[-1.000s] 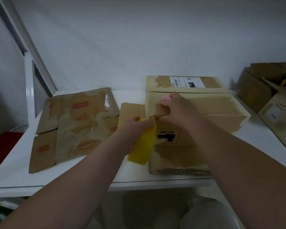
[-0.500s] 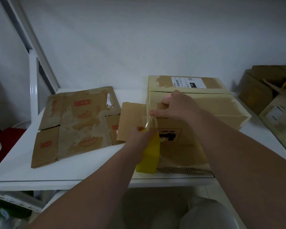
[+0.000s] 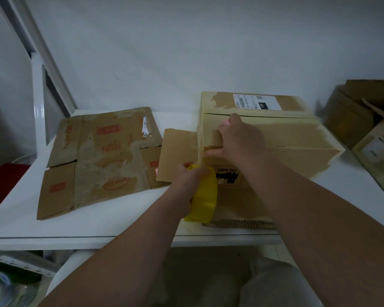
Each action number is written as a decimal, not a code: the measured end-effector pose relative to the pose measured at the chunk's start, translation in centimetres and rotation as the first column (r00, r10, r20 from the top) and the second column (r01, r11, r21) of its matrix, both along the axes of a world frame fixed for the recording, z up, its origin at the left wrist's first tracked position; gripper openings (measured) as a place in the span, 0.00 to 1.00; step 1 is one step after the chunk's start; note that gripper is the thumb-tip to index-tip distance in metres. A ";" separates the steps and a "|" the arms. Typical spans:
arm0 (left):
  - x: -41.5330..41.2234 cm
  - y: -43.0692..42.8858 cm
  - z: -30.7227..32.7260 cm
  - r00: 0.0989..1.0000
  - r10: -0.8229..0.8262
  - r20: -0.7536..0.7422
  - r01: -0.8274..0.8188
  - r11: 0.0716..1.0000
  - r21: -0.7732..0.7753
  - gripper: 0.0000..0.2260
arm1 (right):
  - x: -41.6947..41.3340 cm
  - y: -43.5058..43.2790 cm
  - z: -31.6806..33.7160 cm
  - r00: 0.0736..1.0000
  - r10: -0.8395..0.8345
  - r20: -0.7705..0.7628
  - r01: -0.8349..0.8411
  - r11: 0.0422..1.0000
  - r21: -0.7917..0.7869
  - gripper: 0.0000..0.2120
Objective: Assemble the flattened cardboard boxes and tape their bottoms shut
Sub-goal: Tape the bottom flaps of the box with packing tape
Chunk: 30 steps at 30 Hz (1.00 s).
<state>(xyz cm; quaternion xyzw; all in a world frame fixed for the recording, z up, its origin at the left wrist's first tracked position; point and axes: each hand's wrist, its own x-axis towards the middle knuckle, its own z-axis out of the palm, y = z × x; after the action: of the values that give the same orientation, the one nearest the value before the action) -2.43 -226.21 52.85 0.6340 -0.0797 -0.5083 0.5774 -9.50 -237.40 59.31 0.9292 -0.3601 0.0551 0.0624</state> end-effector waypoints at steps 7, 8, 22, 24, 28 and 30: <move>1.2 0.4 -0.6 0.993 -0.084 -0.081 0.076 0.993 -0.094 0.27 | 0.1 0.4 -0.3 1.000 0.000 -0.008 0.000 0.999 -0.047 0.34; 1.2 0.4 -0.2 0.988 -0.100 -0.116 0.088 0.990 -0.106 0.22 | 0.2 0.4 -0.3 1.000 0.002 -0.012 -0.003 0.999 -0.045 0.34; 1.2 -0.8 -1.4 0.986 0.007 -0.164 -0.017 0.998 -0.063 0.11 | 0.4 1.4 -0.4 0.999 -0.031 0.009 0.032 0.999 -0.041 0.30; 1.3 -0.9 -1.6 0.985 0.002 -0.172 -0.017 0.996 -0.086 0.09 | 0.3 1.4 -0.5 0.999 -0.038 0.039 0.039 0.999 -0.021 0.31; 1.4 -1.0 -2.0 0.989 -0.014 -0.148 0.000 0.996 -0.093 0.07 | -0.9 0.3 -0.3 0.986 -0.006 0.167 -0.004 0.998 0.059 0.23; 1.4 -1.0 -2.0 0.990 -0.022 -0.137 0.010 0.996 -0.090 0.05 | -1.9 -0.1 -0.1 0.955 0.055 0.292 -0.092 0.989 0.115 0.15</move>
<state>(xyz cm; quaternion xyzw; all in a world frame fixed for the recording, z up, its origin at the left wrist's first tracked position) -1.01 -227.23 50.89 0.5704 -0.0674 -0.5515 0.6049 -11.44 -237.46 59.24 0.9260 -0.3334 0.1691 -0.0522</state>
